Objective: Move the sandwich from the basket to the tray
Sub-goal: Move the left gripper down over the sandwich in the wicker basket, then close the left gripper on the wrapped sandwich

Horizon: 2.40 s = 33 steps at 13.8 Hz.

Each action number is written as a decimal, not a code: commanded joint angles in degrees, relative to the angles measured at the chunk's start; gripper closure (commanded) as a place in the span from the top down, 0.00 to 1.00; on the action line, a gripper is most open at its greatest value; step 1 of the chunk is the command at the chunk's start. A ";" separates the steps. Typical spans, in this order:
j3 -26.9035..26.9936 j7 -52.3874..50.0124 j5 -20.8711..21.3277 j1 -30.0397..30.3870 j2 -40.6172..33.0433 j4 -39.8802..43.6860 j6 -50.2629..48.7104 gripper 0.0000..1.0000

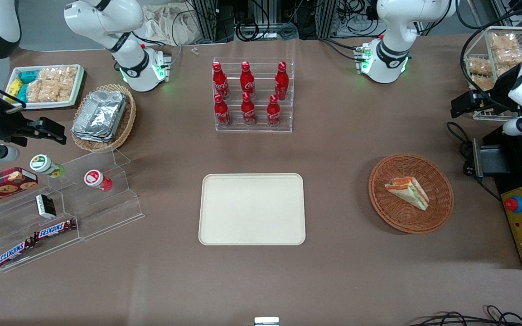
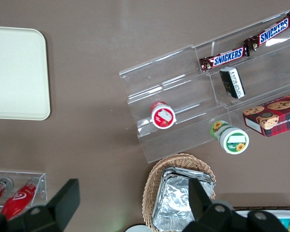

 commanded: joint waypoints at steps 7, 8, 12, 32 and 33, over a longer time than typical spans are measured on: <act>-0.17 -8.84 0.95 -0.61 -0.07 -1.36 -0.12 1.00; -0.17 -9.47 1.04 -0.70 -0.25 -2.77 1.80 1.00; -0.26 -18.32 1.22 -0.79 -0.43 -10.93 10.67 1.00; 0.09 -54.65 9.74 -0.35 16.71 -34.94 52.70 1.00; 0.18 -54.65 9.74 -0.17 17.41 -35.73 54.71 1.00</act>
